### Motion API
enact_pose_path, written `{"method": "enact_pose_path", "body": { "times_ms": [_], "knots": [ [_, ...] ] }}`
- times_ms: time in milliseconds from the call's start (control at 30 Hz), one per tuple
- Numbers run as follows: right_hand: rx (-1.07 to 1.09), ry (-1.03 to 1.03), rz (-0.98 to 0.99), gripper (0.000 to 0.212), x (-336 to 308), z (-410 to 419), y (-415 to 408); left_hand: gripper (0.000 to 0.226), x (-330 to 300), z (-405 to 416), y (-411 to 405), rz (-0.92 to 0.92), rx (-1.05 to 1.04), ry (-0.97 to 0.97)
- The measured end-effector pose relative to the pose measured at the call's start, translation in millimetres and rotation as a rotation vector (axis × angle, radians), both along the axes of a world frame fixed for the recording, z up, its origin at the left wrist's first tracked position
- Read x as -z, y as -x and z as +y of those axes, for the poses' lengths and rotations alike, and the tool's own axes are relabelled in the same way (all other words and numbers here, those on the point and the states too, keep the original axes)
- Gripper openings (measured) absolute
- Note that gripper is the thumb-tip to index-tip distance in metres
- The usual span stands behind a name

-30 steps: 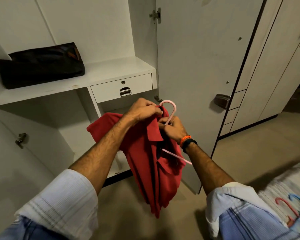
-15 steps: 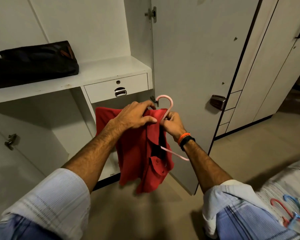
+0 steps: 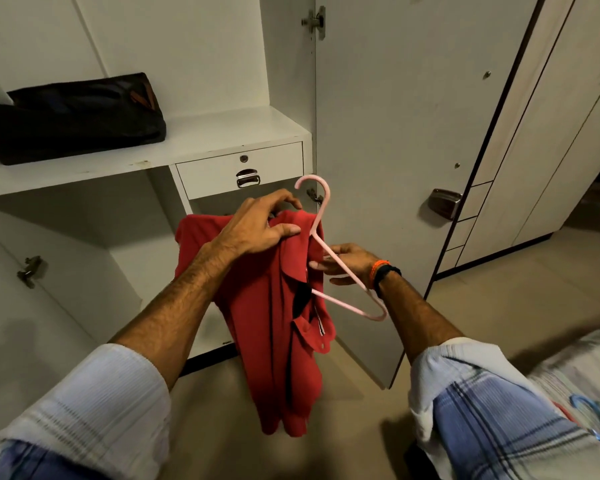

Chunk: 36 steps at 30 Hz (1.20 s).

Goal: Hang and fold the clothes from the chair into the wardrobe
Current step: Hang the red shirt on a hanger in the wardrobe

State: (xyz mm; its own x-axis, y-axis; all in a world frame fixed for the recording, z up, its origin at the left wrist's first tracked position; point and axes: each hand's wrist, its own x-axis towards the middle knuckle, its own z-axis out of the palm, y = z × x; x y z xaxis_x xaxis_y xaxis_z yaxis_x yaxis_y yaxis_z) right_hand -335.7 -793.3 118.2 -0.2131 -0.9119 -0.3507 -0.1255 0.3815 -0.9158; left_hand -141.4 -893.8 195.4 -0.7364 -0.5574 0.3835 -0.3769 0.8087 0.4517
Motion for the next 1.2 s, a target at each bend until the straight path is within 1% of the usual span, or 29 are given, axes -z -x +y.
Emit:
{"method": "enact_pose_path", "body": {
  "times_ms": [67, 100, 133, 200, 233, 300, 367, 467, 500, 567, 633, 700, 767, 800, 867, 967, 1033, 1100, 1133, 1200],
  "knots": [
    [-0.017, 0.02, 0.059, 0.011, 2.8, -5.6, -1.7, 0.039, -3.2, 3.7, -4.4, -0.016, -0.014, -0.008],
    [-0.017, 0.032, 0.119, 0.013, 3.7, -7.4, -1.5, 0.039, -3.4, 4.4, -7.7, -0.025, -0.025, -0.014],
    [-0.005, 0.048, 0.176, 0.019, 3.8, -8.5, -0.6, 0.04, -2.9, 4.3, -10.9, -0.035, -0.039, -0.017],
    [0.03, 0.085, 0.245, 0.033, 2.7, -9.8, 2.8, 0.052, -0.7, 3.7, -19.5, -0.063, -0.098, -0.018],
    [0.046, 0.105, 0.266, 0.036, 0.7, -9.9, 4.4, 0.059, 0.8, 2.9, -23.7, -0.08, -0.132, -0.02],
    [0.079, 0.17, 0.28, 0.033, -3.4, -9.9, 6.1, 0.066, 5.2, 0.9, -30.7, -0.098, -0.211, -0.014],
    [0.09, 0.22, 0.274, 0.035, -12.8, -7.9, 6.2, 0.069, 7.6, -0.6, -35.0, -0.095, -0.291, 0.028],
    [0.021, 0.195, 0.299, 0.042, -27.7, 1.2, 11.3, 0.066, 11.9, -1.2, -37.3, -0.06, -0.361, 0.086],
    [-0.034, 0.175, 0.368, 0.045, -31.3, 4.0, 14.8, 0.065, 12.6, -0.9, -38.6, -0.042, -0.374, 0.095],
    [-0.073, 0.136, 0.605, 0.047, -35.7, 6.3, 20.6, 0.064, 14.9, -2.3, -42.1, -0.012, -0.377, 0.093],
    [0.011, 0.136, 0.831, 0.034, -34.9, 5.8, 22.2, 0.061, 16.9, -2.2, -43.1, 0.016, -0.373, 0.08],
    [0.103, 0.134, 0.936, 0.02, -32.0, 5.8, 21.0, 0.058, 17.0, 0.0, -40.6, 0.038, -0.39, 0.09],
    [0.135, 0.068, 0.993, 0.022, -26.3, 7.9, 21.7, 0.058, 15.7, 1.8, -38.0, 0.061, -0.42, 0.122],
    [0.156, 0.025, 0.995, 0.026, -22.5, 9.5, 23.9, 0.058, 14.9, 2.1, -37.5, 0.073, -0.436, 0.138],
    [0.23, -0.006, 0.934, 0.031, -18.5, 13.4, 26.4, 0.057, 14.9, 1.1, -39.3, 0.094, -0.466, 0.161],
    [0.342, 0.077, 0.784, 0.033, -17.2, 13.3, 25.2, 0.056, 17.9, -0.4, -41.6, 0.116, -0.505, 0.173],
    [0.355, 0.127, 0.754, 0.025, -20.9, 11.5, 19.2, 0.057, 19.0, -1.5, -41.4, 0.131, -0.523, 0.162],
    [0.333, 0.177, 0.717, 0.009, -26.5, 7.7, 12.5, 0.055, 18.3, -2.5, -41.4, 0.134, -0.53, 0.153],
    [0.323, 0.205, 0.685, 0.009, -29.7, 5.2, 8.5, 0.054, 17.9, -2.2, -41.1, 0.135, -0.53, 0.147],
    [0.325, 0.259, 0.62, 0.017, -38.2, -0.8, -1.8, 0.055, 17.6, 1.9, -38.2, 0.136, -0.522, 0.145]
  ]
}}
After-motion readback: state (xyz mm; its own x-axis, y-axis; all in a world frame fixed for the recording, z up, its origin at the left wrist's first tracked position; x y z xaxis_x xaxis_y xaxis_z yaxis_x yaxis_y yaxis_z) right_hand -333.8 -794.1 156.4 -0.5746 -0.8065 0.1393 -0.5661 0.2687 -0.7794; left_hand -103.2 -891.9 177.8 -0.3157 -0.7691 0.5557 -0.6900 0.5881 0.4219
